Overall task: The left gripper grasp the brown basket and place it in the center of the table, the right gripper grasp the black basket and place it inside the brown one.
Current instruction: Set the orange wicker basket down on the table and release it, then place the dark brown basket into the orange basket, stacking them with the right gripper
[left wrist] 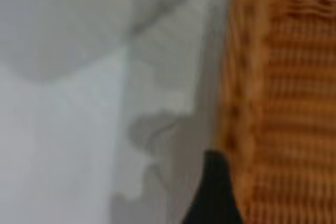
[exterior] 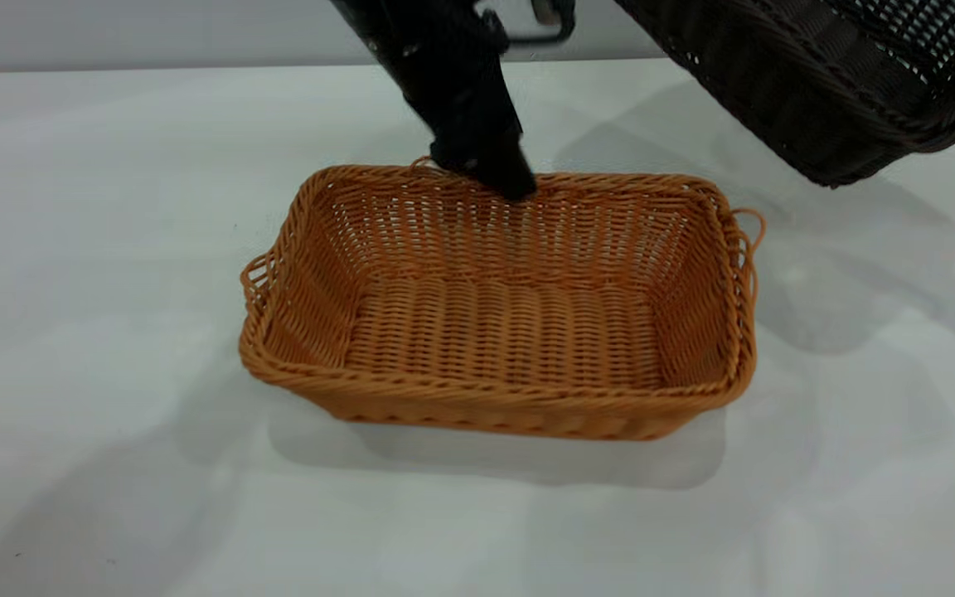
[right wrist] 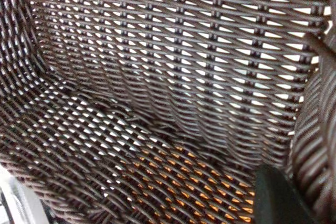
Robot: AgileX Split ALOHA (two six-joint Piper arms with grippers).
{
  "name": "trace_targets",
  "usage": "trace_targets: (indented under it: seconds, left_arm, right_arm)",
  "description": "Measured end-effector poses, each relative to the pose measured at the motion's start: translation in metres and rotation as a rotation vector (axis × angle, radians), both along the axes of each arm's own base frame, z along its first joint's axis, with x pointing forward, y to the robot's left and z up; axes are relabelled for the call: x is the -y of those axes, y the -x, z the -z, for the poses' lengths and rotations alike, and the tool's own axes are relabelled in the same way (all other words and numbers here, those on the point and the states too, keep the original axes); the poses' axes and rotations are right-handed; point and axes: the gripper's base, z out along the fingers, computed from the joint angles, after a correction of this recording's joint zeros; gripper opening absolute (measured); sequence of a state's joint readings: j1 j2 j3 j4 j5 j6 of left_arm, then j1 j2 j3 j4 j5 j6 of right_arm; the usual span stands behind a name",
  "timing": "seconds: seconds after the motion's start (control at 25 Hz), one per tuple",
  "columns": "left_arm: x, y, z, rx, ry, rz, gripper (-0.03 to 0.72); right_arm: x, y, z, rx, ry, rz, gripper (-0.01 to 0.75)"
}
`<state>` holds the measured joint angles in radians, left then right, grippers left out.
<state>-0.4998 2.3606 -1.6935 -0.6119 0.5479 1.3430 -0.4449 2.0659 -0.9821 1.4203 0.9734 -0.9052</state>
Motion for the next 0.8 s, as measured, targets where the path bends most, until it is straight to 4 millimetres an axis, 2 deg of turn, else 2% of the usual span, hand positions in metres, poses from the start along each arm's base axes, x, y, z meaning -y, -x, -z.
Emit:
trace_targets:
  seconds: [0.16,0.32,0.44,0.56,0.68,0.8]
  left_arm:
    - [-0.016,-0.016,-0.031,0.02,0.069,-0.206,0.547]
    - [-0.062,-0.035,-0.074,-0.013,0.156,-0.451,0.549]
    - [-0.103,-0.045,-0.099,-0.039,0.209,-0.613,0.549]
    - [-0.138,-0.053,-0.11,-0.031,0.228,-0.699,0.549]
    - [-0.157,-0.056,-0.11,-0.042,0.223,-0.727,0.549]
    - [-0.164,-0.055,-0.109,-0.058,0.217,-0.73,0.549]
  right_arm:
    - [-0.001,0.004,-0.018,0.008,0.029,-0.032,0.079]
    - [-0.017,0.008,-0.035,-0.021,0.081,-0.117,0.079]
    - [-0.05,0.009,-0.039,-0.063,0.113,-0.238,0.079]
    - [-0.089,0.01,-0.036,-0.094,0.153,-0.369,0.079]
    - [-0.126,0.011,-0.033,-0.091,0.198,-0.458,0.079]
    - [-0.151,0.014,-0.032,-0.079,0.226,-0.513,0.079]
